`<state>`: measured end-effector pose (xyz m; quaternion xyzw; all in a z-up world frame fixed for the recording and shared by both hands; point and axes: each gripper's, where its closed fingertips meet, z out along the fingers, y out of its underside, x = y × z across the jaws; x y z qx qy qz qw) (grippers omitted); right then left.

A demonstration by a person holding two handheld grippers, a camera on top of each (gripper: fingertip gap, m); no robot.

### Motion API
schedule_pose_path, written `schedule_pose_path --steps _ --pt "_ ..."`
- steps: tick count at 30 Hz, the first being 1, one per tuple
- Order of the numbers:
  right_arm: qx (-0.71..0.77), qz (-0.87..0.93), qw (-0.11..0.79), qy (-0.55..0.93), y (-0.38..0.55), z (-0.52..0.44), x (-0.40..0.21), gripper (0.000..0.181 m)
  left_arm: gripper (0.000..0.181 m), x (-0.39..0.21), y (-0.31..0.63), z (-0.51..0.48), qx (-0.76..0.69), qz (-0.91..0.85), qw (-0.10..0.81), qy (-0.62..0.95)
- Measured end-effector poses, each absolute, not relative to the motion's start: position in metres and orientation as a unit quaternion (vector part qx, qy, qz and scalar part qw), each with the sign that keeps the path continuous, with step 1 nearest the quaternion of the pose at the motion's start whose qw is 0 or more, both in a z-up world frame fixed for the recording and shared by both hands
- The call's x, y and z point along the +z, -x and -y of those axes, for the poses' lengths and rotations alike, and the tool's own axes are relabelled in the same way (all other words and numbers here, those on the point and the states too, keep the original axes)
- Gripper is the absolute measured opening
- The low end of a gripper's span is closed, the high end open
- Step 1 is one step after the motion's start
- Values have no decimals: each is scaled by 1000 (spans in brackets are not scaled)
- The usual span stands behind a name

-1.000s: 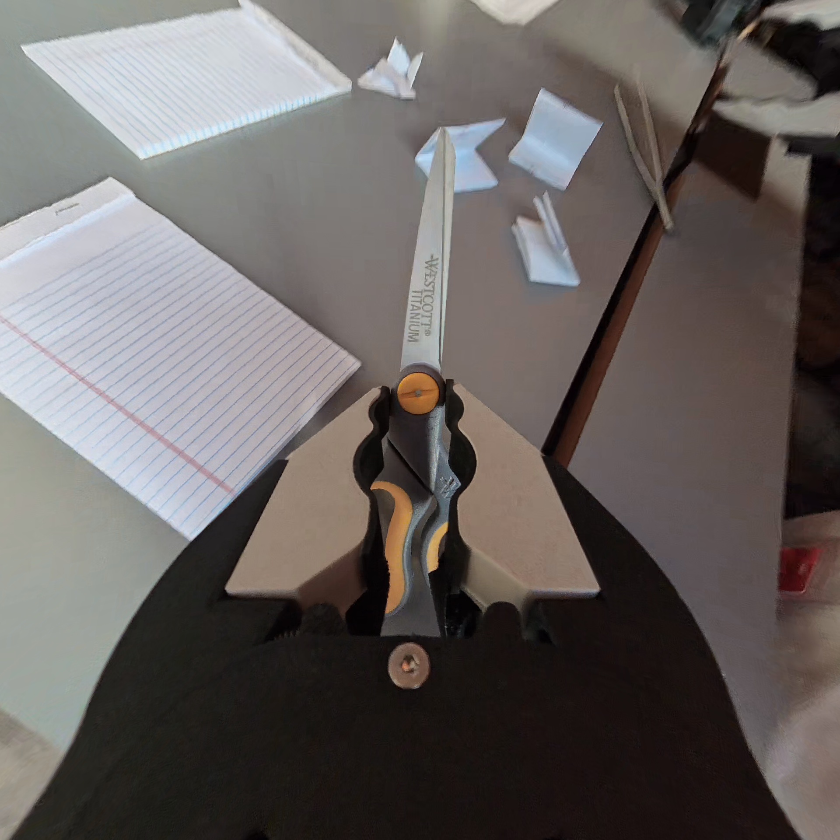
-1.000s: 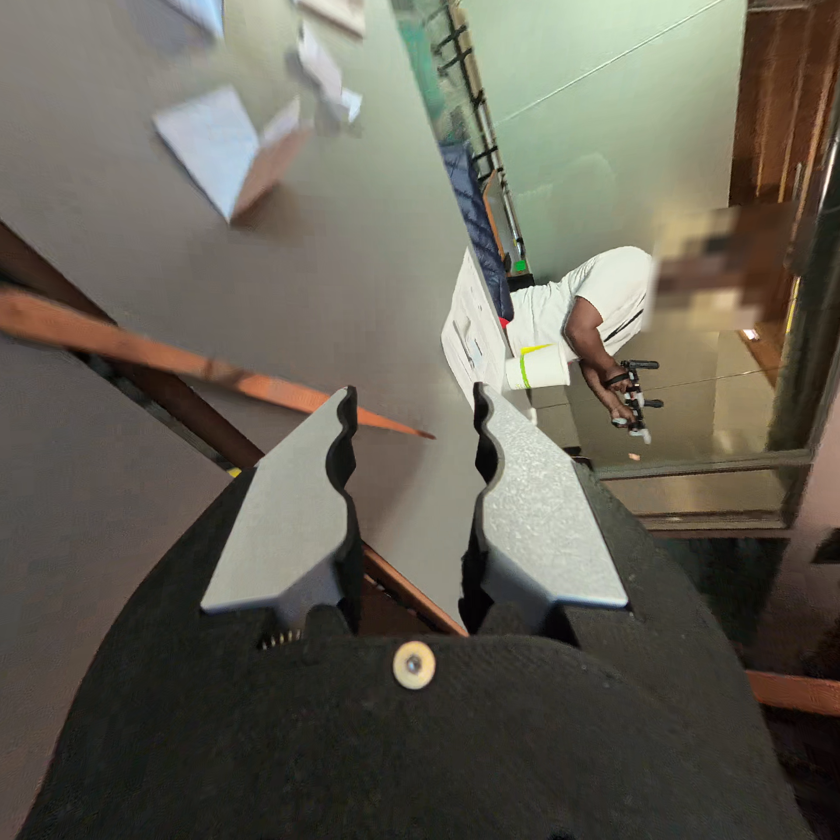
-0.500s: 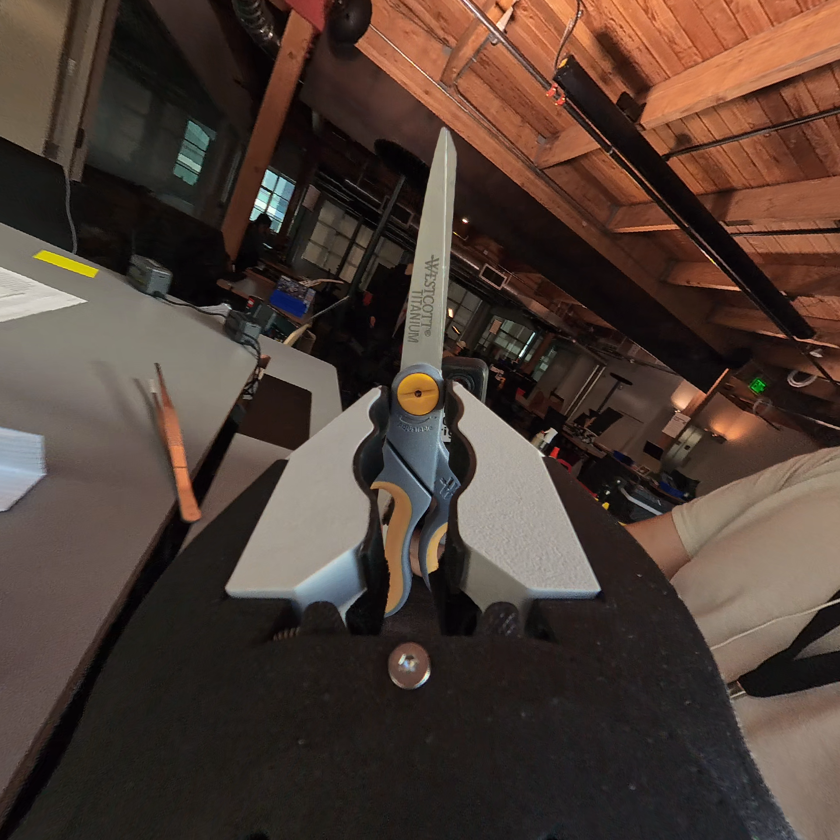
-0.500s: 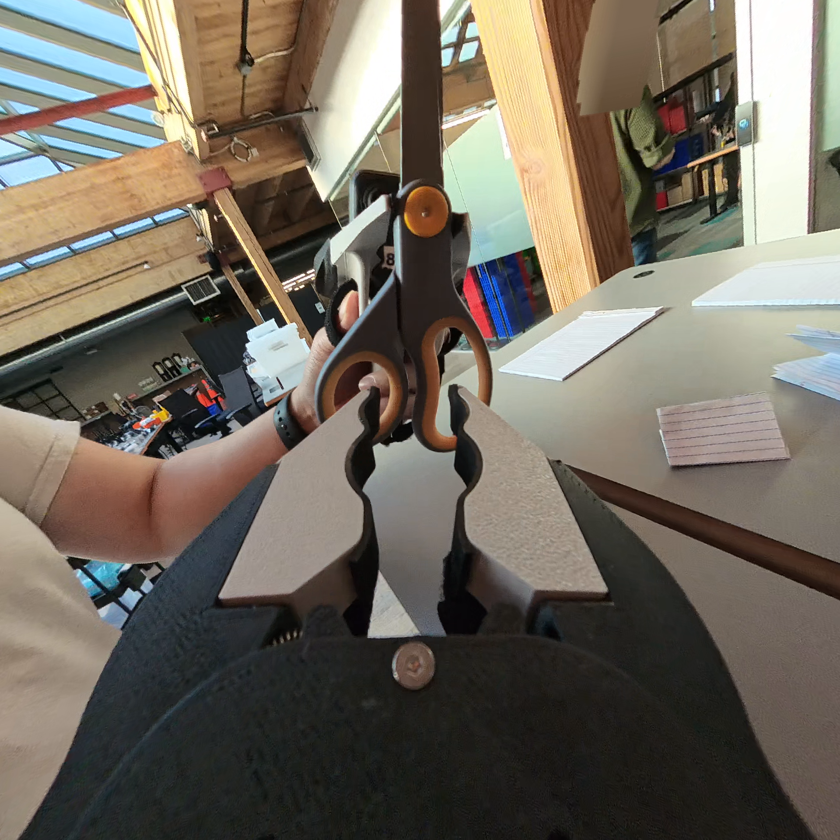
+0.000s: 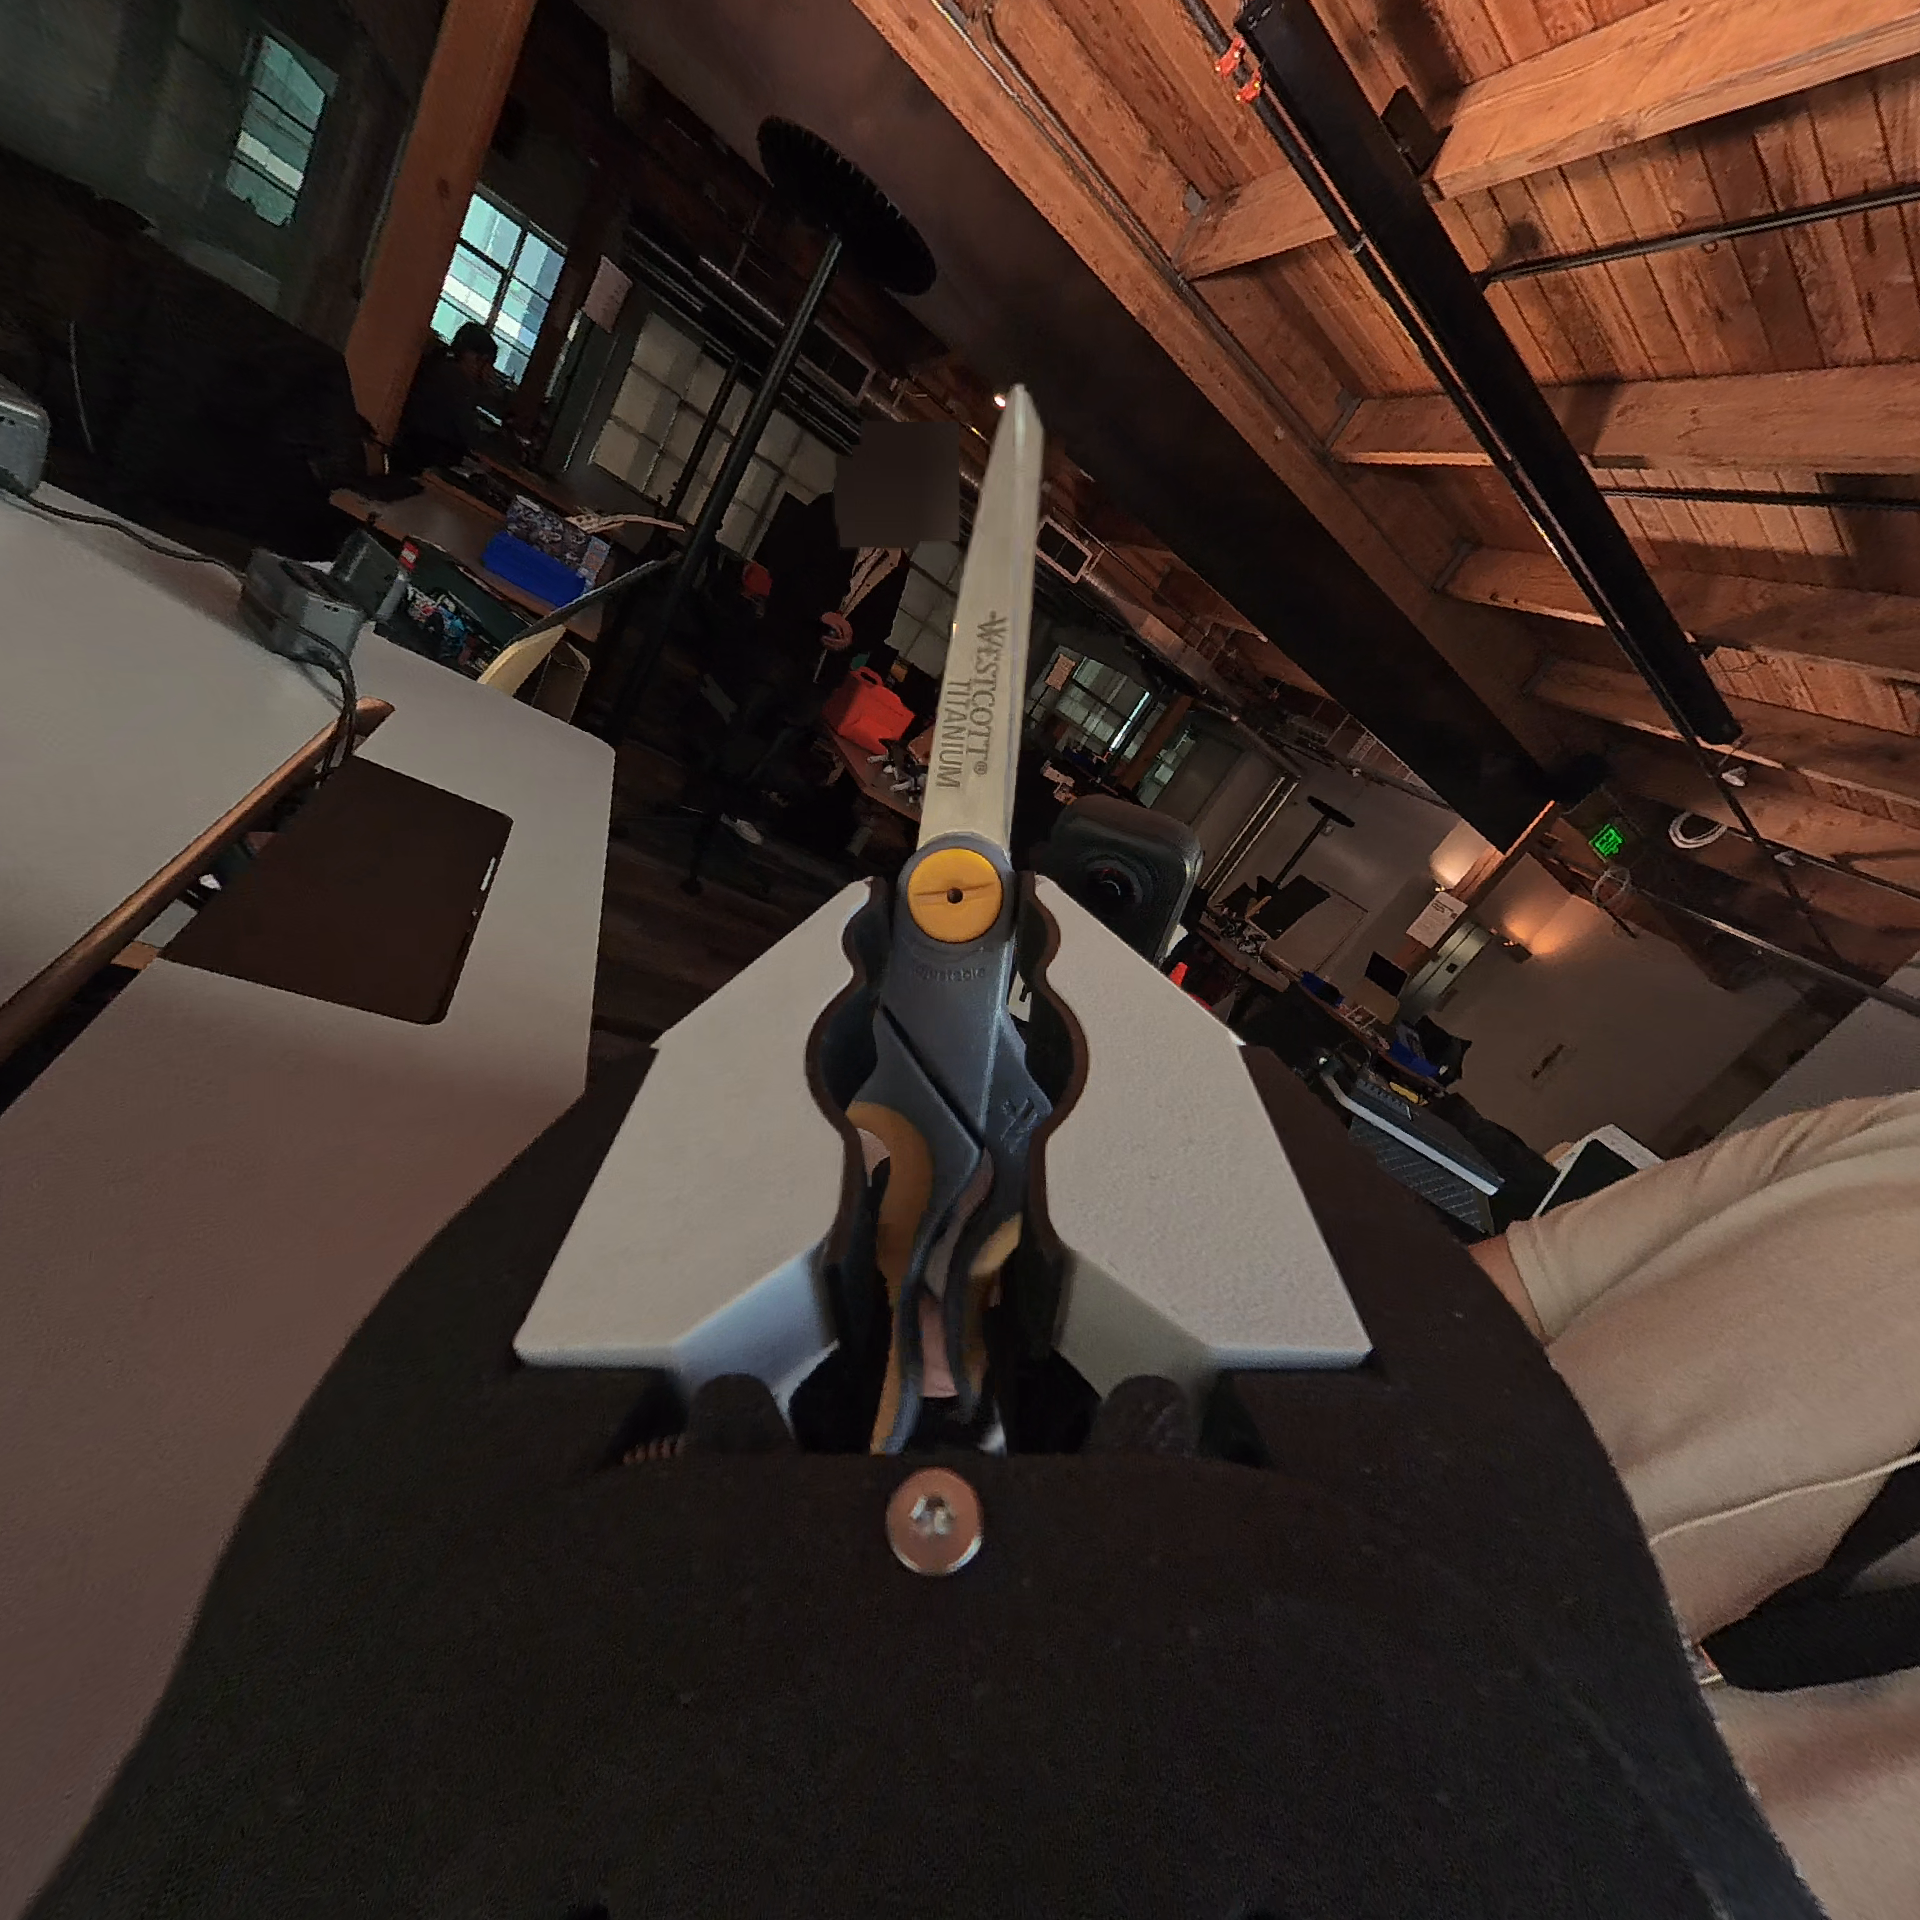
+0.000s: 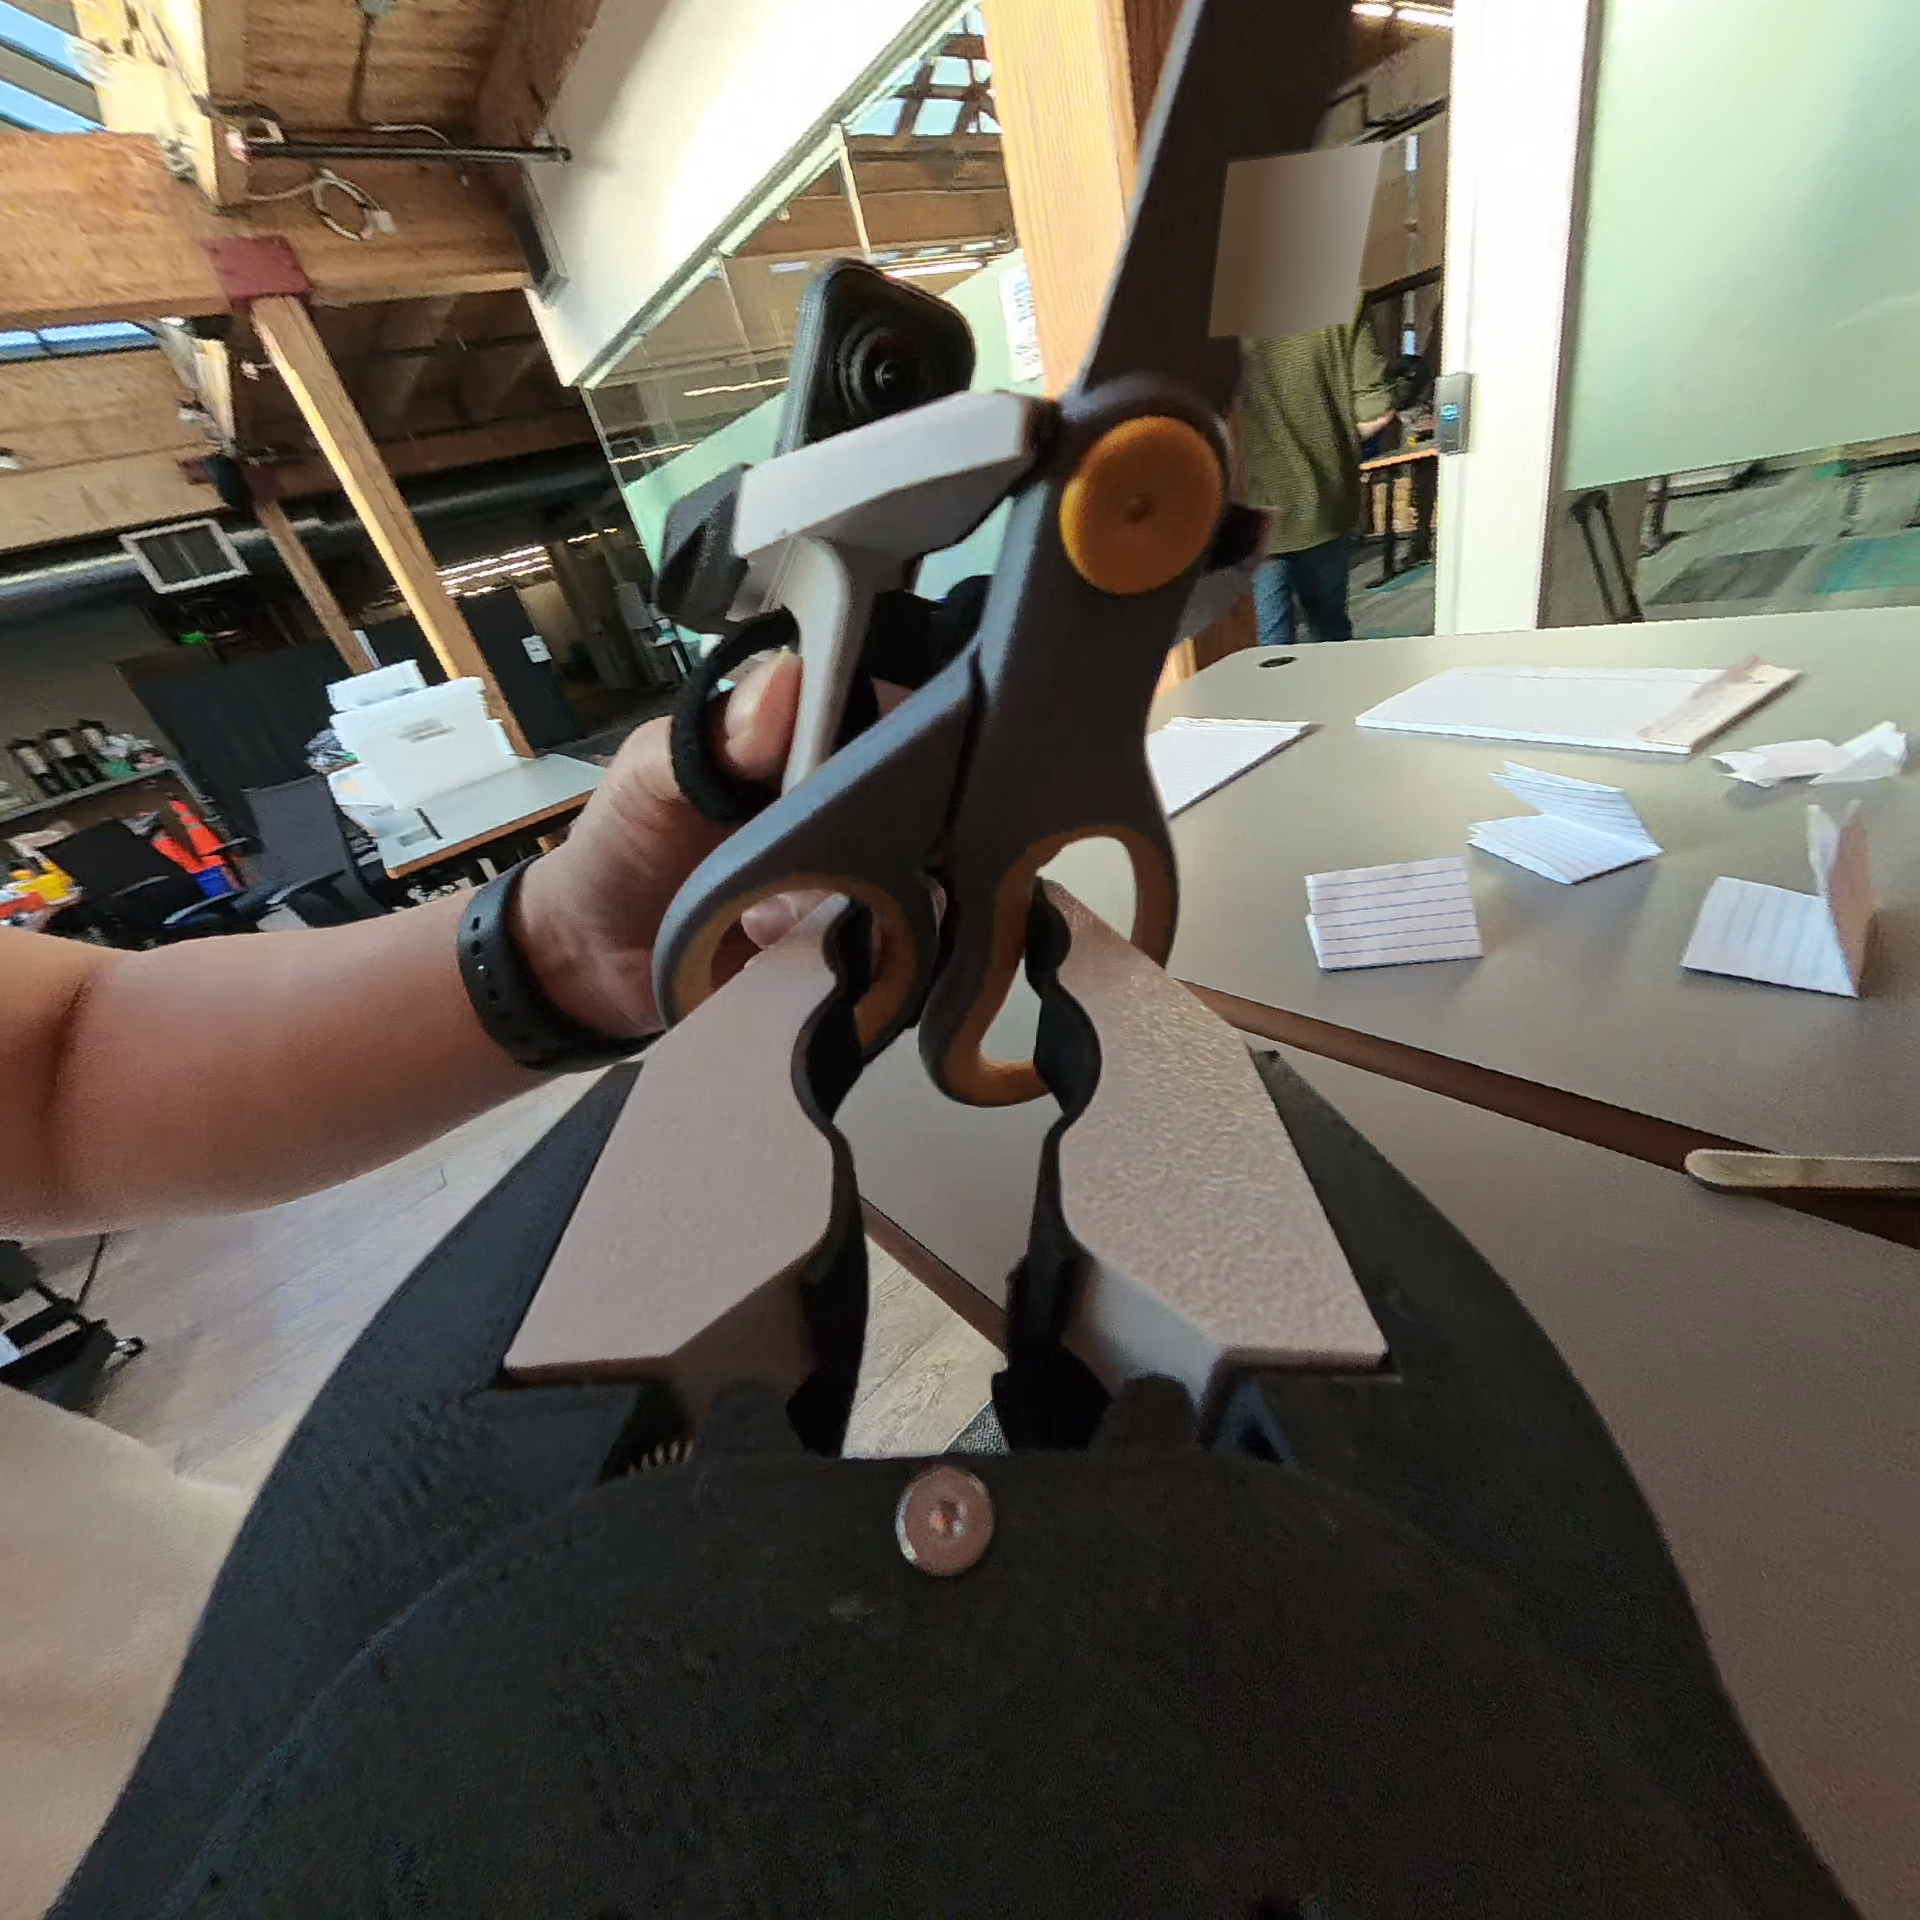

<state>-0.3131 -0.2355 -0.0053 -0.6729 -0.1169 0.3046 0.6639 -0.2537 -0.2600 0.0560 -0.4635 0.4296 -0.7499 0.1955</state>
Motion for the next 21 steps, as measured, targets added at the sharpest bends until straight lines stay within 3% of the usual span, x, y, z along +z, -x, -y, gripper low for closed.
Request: schedule_pose_path --steps 4,6,8,10,12,13,21 --pt "270 107 636 715 301 238 -14 26 24 59 256 259 -751 -432 201 457" --pt "169 114 610 766 285 234 -29 25 42 59 260 255 -748 -436 199 460" --pt "101 125 583 796 275 231 -36 26 48 53 259 250 -721 -453 214 479" --pt "29 145 554 820 268 227 -42 26 43 44 253 236 -676 -461 244 520" --pt "-50 163 524 835 258 220 -46 26 19 36 249 218 -649 -444 256 563" --pt "-73 163 519 836 254 216 -45 26 16 34 248 208 -646 -426 255 581" --pt "-45 133 549 824 256 149 -68 30 12 11 239 144 -662 -294 216 654"
